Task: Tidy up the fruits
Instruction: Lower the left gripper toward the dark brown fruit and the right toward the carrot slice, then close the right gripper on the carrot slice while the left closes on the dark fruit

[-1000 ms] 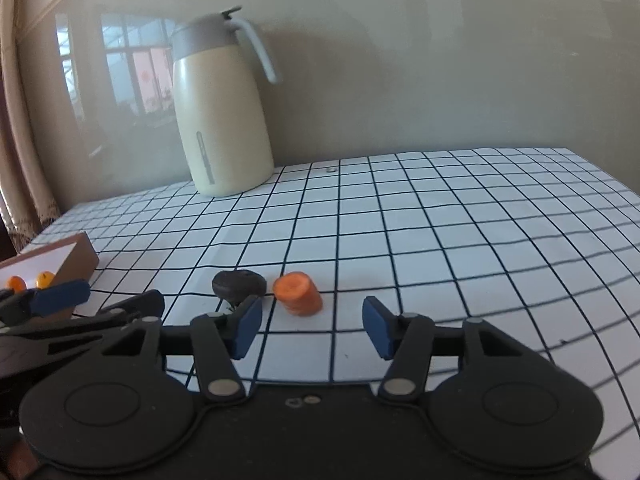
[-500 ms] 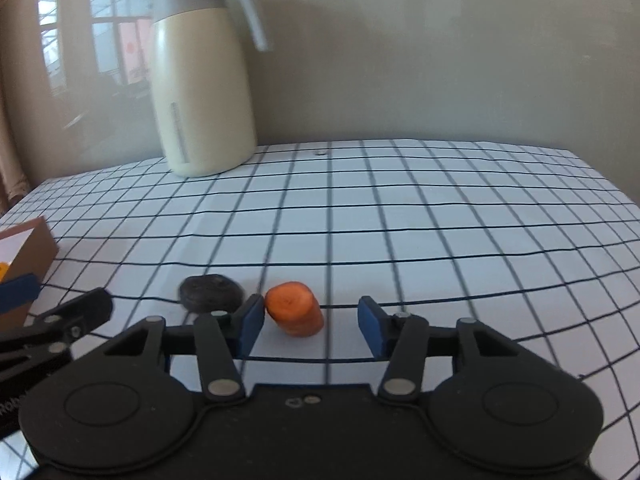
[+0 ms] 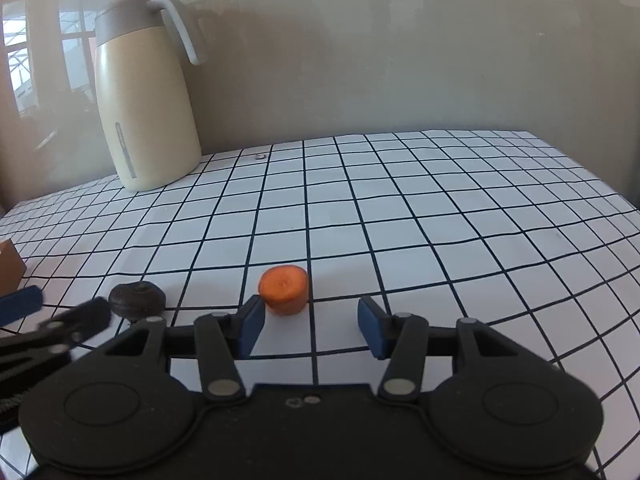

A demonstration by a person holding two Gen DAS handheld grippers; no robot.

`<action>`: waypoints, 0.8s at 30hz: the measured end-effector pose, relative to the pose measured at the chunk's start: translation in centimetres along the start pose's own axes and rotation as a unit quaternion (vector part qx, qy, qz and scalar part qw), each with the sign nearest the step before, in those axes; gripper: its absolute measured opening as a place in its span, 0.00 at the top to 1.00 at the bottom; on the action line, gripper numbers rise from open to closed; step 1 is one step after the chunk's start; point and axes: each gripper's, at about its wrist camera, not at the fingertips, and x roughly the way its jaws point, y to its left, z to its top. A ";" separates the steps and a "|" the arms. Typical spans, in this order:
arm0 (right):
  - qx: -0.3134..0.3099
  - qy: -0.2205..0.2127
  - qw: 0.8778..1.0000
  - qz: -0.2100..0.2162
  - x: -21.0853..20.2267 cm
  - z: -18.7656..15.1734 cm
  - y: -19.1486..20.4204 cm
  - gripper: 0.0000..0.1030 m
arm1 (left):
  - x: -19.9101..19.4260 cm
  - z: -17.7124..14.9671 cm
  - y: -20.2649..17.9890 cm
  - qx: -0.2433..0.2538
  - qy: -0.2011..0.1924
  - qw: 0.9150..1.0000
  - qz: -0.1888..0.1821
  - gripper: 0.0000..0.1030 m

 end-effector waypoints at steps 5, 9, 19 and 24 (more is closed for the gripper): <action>-0.004 0.005 1.000 0.015 0.8 0.3 0.1 0.62 | 1.6 0.2 -1.0 -0.008 0.014 1.000 -0.001 0.28; 0.002 0.010 1.000 0.028 1.5 0.7 -0.1 0.67 | 2.3 0.3 -1.1 -0.020 0.020 1.000 -0.002 0.28; -0.006 0.009 1.000 0.030 1.5 0.6 0.1 0.79 | 2.9 0.4 -2.3 -0.016 0.034 0.999 -0.022 0.53; -0.006 0.007 0.999 0.030 1.6 0.6 0.1 0.80 | 2.9 0.4 -2.5 -0.013 0.038 0.999 -0.025 0.58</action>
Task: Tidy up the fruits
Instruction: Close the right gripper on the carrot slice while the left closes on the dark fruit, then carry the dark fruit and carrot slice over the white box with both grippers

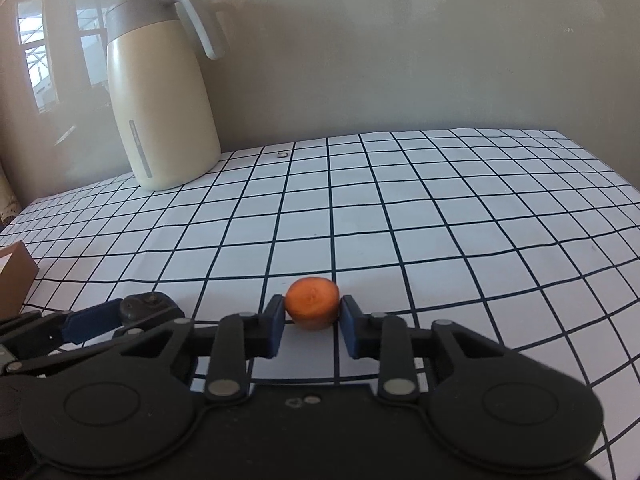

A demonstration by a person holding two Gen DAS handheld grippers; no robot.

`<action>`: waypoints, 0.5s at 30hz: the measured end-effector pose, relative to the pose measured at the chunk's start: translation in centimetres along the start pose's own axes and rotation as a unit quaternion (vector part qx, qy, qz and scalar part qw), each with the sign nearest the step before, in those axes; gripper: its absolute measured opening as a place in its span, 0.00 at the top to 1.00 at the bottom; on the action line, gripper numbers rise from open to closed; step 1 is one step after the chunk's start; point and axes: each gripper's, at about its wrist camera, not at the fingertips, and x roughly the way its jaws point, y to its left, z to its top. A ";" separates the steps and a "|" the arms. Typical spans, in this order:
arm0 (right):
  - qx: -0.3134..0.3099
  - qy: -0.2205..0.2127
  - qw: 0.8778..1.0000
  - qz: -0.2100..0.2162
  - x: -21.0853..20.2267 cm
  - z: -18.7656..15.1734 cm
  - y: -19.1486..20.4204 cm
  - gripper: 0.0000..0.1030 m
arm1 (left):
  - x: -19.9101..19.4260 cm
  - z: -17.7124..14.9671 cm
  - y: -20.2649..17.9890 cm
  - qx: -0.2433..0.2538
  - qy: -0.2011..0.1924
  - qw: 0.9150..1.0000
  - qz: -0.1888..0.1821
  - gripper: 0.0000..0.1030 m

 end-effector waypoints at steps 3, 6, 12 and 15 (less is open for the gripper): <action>0.004 -0.002 1.000 0.002 -0.1 0.0 -0.1 0.80 | 0.2 0.1 0.2 -0.003 0.000 1.000 -0.001 0.58; 0.006 -0.004 1.000 0.004 -0.5 0.0 -0.2 0.80 | 0.0 0.0 0.5 -0.012 -0.001 1.000 -0.003 0.58; 0.005 -0.012 1.000 0.006 -1.4 -0.2 -0.5 0.80 | -0.6 -0.4 0.7 -0.013 -0.002 1.000 -0.006 0.58; 0.004 -0.011 1.000 0.011 -1.7 -0.5 -0.2 0.80 | -0.9 -0.6 0.9 -0.010 -0.002 1.000 -0.005 0.58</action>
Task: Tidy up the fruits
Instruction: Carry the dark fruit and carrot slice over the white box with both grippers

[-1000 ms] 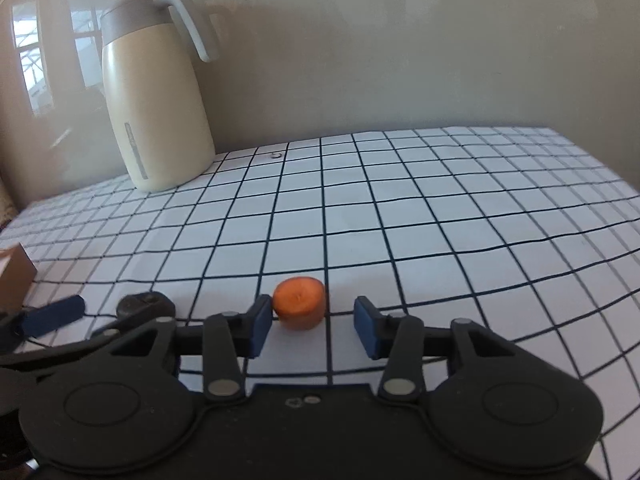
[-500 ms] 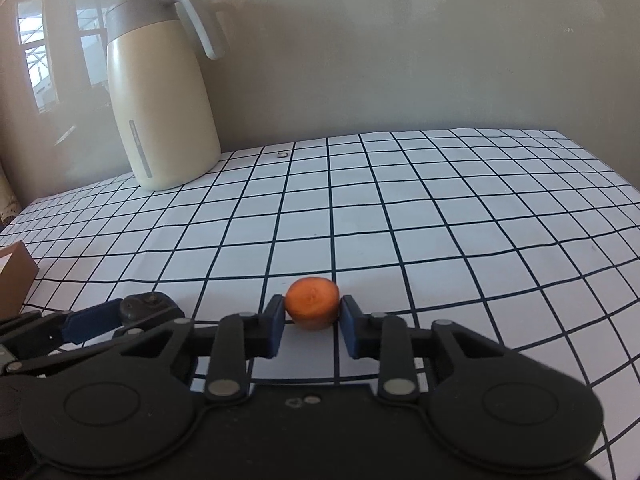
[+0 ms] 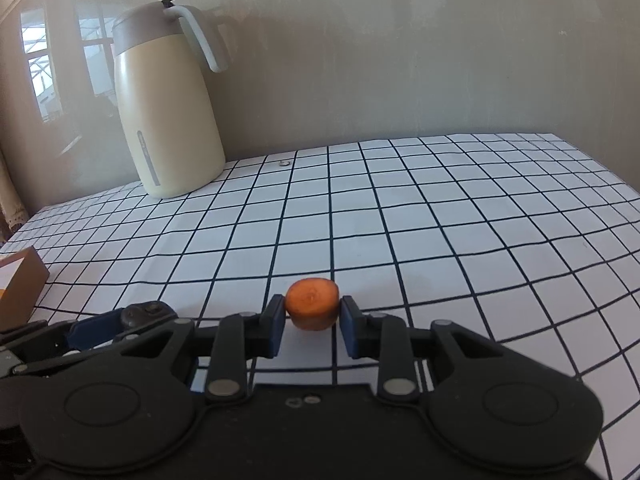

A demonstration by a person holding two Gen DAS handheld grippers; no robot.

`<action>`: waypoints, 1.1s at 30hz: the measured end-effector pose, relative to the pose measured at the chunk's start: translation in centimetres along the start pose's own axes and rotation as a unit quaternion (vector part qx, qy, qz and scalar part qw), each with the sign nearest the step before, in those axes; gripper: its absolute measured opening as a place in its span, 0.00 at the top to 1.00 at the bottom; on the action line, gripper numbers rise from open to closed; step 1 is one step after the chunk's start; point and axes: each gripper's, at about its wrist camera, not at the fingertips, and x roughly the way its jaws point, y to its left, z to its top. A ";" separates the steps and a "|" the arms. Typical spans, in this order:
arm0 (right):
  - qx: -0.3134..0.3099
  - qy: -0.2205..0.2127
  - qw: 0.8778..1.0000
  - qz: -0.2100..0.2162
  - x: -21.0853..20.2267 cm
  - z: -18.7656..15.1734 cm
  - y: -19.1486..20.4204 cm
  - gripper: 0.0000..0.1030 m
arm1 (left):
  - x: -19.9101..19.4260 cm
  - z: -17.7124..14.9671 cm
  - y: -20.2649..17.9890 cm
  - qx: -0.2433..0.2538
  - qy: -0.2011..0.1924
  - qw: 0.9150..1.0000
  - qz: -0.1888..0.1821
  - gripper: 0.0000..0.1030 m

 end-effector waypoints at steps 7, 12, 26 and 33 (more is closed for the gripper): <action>-0.013 0.000 1.000 0.010 -1.2 -0.8 1.5 0.80 | -1.7 -0.6 1.0 0.004 -0.005 1.000 0.003 0.58; -0.020 -0.006 1.000 0.016 -2.7 -1.6 2.7 0.80 | -3.9 -1.1 2.2 0.008 -0.013 1.000 0.007 0.58; -0.046 -0.011 0.997 0.064 -7.7 -4.1 8.8 0.80 | -11.7 -3.4 7.4 0.009 -0.033 0.998 0.044 0.58; -0.065 -0.022 0.993 0.101 -10.2 -4.2 12.7 0.80 | -16.2 -4.1 10.9 -0.007 -0.047 0.996 0.077 0.58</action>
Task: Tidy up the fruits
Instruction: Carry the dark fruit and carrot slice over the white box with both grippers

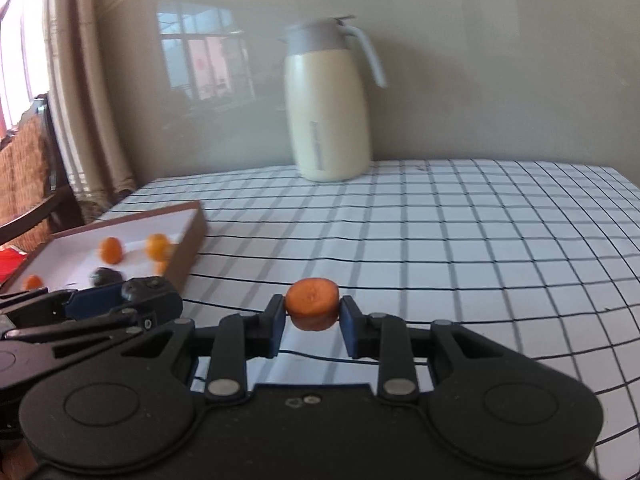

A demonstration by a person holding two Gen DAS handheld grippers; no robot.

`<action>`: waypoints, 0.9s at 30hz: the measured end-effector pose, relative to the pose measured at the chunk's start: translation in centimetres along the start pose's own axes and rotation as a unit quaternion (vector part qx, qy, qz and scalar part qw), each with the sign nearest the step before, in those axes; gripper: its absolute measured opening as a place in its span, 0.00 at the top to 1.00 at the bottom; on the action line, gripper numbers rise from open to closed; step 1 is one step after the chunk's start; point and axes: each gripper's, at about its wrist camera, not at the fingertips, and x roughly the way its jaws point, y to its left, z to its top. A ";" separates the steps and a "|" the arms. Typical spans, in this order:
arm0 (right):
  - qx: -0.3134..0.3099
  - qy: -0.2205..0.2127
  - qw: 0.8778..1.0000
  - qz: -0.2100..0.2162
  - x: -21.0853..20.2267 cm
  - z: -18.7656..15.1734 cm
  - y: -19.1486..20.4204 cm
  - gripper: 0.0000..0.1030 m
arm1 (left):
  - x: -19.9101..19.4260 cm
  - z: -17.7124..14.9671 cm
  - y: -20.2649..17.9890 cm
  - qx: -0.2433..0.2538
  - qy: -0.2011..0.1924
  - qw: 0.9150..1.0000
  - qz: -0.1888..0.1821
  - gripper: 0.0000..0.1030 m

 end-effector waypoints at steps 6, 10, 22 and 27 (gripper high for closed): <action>-0.018 -0.014 0.999 0.038 -1.2 0.7 4.0 0.80 | -3.0 0.2 4.3 -0.025 -0.013 0.999 0.035 0.58; -0.033 -0.027 0.997 0.064 -2.0 1.3 6.8 0.80 | -4.8 0.6 6.9 -0.041 -0.025 0.997 0.059 0.58; -0.064 -0.051 0.991 0.110 -2.1 3.3 12.4 0.80 | -7.8 1.3 13.0 -0.072 -0.052 0.990 0.107 0.58; -0.072 -0.055 0.989 0.116 -1.7 3.8 14.0 0.80 | -7.9 1.8 14.8 -0.077 -0.059 0.988 0.122 0.58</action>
